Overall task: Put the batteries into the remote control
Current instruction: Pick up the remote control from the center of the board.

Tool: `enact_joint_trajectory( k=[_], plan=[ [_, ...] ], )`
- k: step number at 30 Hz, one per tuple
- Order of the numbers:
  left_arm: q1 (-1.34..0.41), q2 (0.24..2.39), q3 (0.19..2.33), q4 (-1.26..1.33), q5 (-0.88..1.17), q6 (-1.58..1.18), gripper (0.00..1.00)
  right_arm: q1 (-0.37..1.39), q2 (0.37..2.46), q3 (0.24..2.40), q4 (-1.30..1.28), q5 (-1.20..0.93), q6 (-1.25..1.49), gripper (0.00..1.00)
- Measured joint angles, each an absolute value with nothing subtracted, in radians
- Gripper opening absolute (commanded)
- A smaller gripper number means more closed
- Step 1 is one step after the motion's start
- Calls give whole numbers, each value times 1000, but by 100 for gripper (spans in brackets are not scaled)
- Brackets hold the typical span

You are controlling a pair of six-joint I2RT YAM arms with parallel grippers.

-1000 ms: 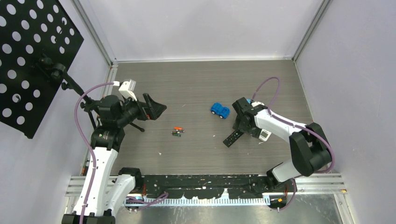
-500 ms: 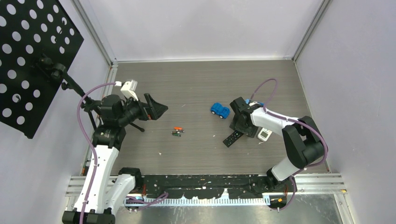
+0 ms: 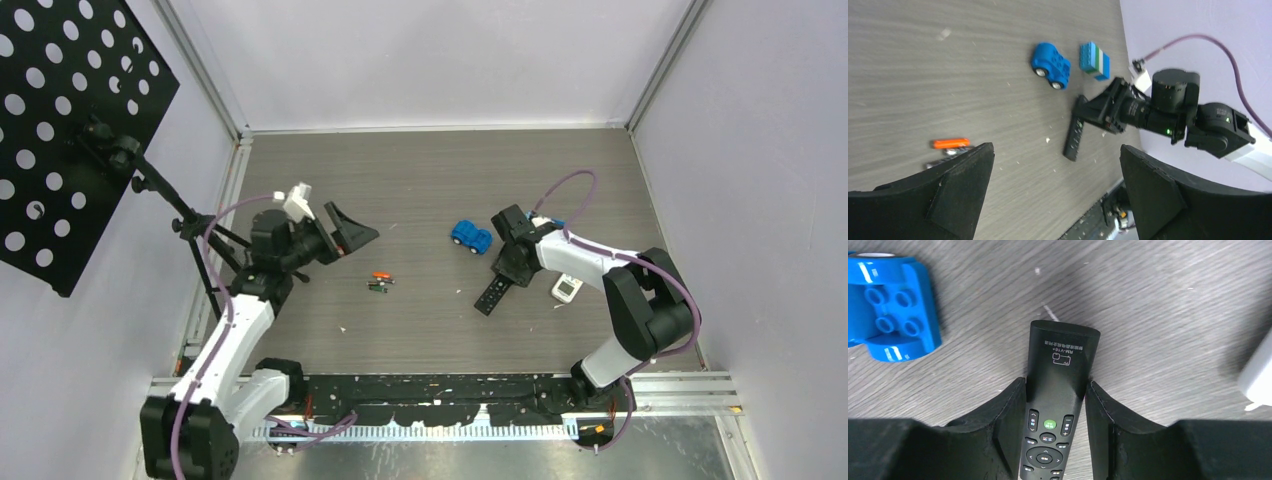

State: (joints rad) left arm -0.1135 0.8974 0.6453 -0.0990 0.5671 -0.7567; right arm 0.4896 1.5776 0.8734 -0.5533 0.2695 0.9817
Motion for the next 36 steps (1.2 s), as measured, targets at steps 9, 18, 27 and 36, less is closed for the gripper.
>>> enact_joint_trajectory(
  k=[9,18,27,36],
  plan=[
    [-442,1108,603,93,490,-889,97,490,1543,846,-361,19,968,27],
    [-548,1294,641,156,517,-1021,95,490,1469,694,84,-293,1033,24],
    [-575,1321,719,194,581,-1179,95,490,1404,660,405,-434,1140,25],
    [-577,1390,699,382,665,-1380,71,490,1404,623,580,-504,1218,25]
  ],
)
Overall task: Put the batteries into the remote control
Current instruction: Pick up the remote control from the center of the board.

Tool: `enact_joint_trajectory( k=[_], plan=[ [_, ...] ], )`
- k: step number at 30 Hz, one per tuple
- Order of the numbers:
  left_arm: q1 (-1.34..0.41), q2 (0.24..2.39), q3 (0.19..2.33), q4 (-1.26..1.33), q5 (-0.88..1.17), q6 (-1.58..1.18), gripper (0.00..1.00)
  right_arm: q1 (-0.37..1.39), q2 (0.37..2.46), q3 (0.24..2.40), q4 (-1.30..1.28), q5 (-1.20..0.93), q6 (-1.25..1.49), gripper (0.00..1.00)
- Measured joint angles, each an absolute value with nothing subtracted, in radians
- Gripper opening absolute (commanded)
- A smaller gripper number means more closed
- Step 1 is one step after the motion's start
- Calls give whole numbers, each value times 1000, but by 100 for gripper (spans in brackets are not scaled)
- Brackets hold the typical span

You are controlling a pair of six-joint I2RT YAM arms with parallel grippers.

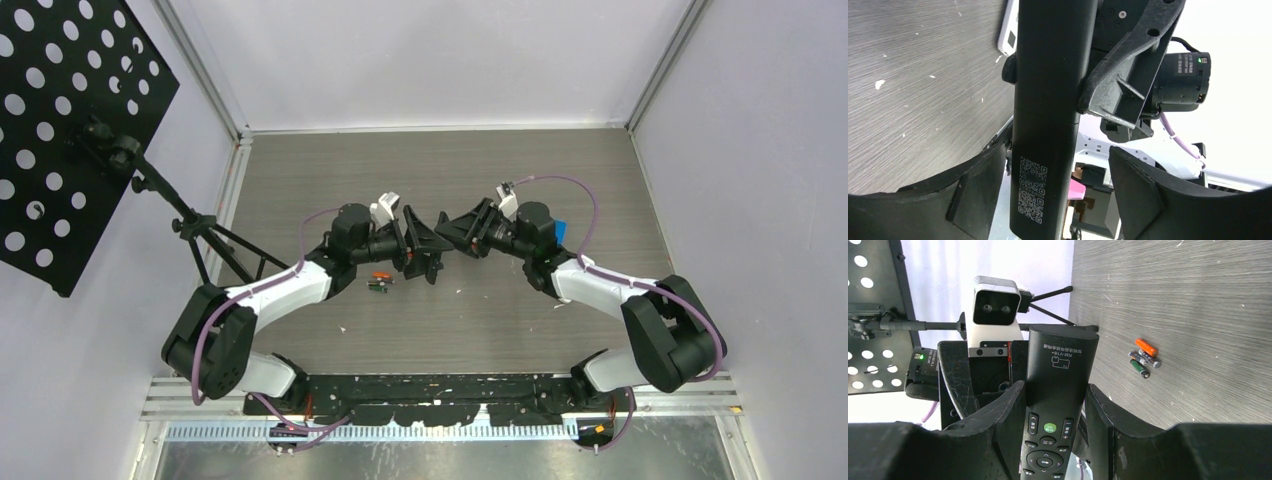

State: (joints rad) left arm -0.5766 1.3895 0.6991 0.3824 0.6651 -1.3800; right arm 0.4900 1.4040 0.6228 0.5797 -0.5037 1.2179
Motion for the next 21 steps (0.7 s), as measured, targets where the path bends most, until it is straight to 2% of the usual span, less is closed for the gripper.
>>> enact_joint_trajectory(
  k=[6,8,10,12,13,15,17,21],
  plan=[
    [-577,1390,694,423,686,-1429,31,490,1404,622,641,-526,1247,27],
    [-577,1390,690,439,692,-1420,19,490,1406,622,650,-528,1256,30],
    [-577,1390,689,445,691,-1396,10,490,1412,622,658,-531,1262,38],
    [-577,1390,689,440,692,-1377,5,490,1414,622,664,-535,1264,55],
    [-577,1390,689,439,693,-1366,4,490,1414,622,664,-536,1261,68],
    [-578,1390,691,416,692,-1320,1,490,1414,627,646,-537,1250,79],
    [-579,1390,713,345,690,-1239,1,490,1410,637,595,-527,1224,85],
    [-585,1390,826,99,641,-1018,0,490,1362,680,403,-472,1142,85]
  ],
)
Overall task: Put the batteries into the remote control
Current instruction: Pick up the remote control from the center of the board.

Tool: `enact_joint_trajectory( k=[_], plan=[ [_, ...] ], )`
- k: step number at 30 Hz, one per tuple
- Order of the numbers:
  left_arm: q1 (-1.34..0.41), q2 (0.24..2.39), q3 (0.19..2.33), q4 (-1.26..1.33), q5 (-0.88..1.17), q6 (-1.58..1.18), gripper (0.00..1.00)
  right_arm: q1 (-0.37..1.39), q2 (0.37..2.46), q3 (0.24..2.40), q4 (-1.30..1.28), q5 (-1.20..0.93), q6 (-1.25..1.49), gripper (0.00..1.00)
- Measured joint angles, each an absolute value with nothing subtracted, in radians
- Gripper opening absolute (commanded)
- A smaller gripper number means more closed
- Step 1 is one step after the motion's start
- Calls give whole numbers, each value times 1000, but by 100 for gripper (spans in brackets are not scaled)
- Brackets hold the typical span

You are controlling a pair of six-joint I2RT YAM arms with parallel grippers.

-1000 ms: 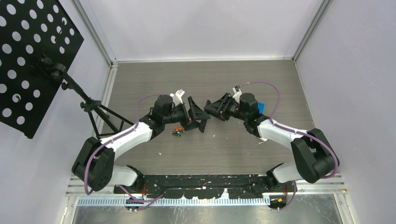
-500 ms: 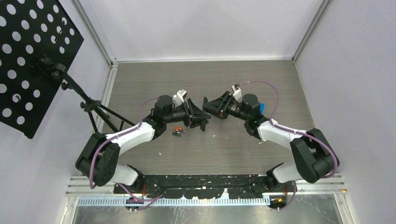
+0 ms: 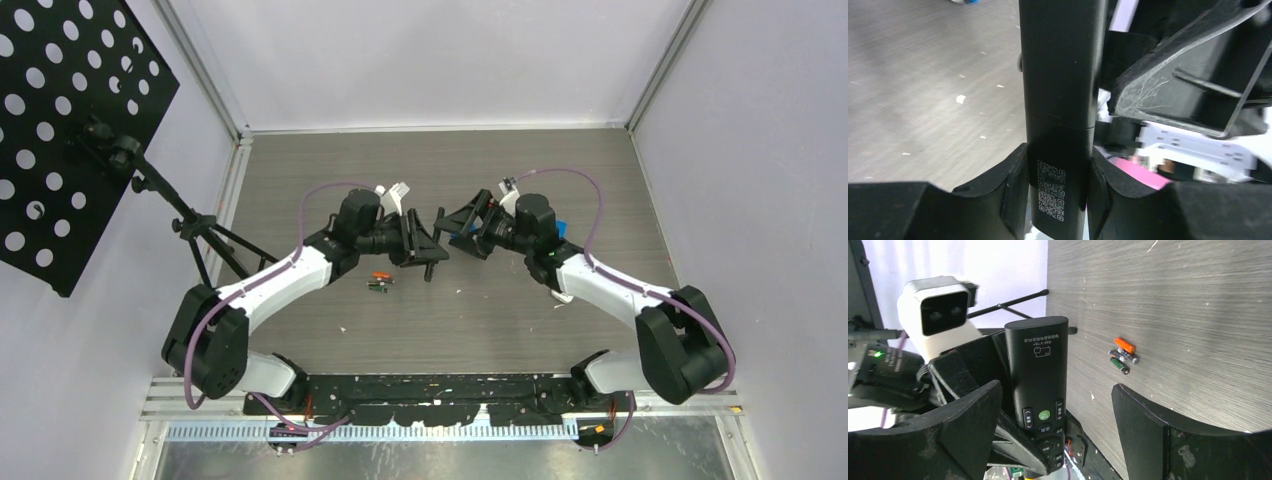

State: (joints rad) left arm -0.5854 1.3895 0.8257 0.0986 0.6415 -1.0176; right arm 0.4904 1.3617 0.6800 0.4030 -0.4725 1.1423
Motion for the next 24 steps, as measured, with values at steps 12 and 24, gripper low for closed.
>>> enact_joint_trajectory(
  k=[12,24],
  plan=[
    [-709,1396,1075,-486,306,-489,0,498,1317,878,-51,-364,1083,68],
    [-817,1422,1129,-649,59,-272,0,530,1404,941,-188,-394,1122,64]
  ],
)
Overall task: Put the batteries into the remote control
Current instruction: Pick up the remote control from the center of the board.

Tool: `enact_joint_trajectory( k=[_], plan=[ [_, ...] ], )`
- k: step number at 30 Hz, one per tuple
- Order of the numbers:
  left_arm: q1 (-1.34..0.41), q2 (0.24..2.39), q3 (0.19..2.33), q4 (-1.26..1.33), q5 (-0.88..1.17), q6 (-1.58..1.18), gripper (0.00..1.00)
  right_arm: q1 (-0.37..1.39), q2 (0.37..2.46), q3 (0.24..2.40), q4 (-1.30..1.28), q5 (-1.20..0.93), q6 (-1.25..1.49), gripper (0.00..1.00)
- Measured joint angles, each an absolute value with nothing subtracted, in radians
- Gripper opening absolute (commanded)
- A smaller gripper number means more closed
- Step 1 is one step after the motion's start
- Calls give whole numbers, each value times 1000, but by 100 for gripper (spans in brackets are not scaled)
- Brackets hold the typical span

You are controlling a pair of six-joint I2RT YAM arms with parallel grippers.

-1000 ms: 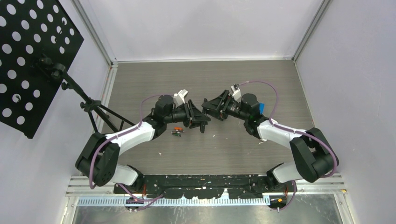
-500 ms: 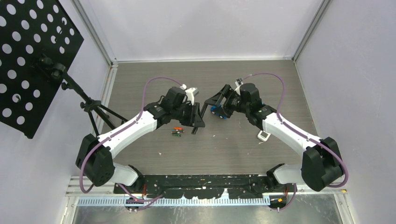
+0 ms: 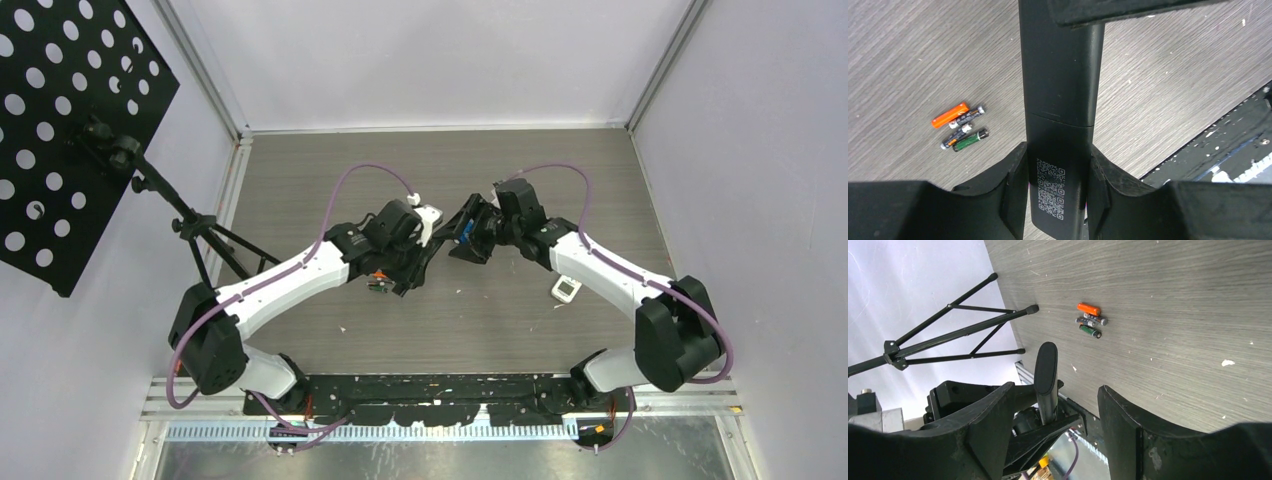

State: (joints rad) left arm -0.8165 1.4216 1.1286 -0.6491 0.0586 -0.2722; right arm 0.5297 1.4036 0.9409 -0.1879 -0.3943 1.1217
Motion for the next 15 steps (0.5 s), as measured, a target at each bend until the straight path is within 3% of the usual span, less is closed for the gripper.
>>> enact_joint_trajectory(
  k=[9,12,15],
  plan=[
    [-844,1354,1123,-637,7,-218,0,531,1421,941,-176,-468,1158,50],
    [-846,1317,1108,-618,7,-206,0,535,1423,941,-160,-482,1169,38],
    [-846,1294,1102,-597,13,-203,2,537,1431,941,-141,-497,1192,18]
  ],
)
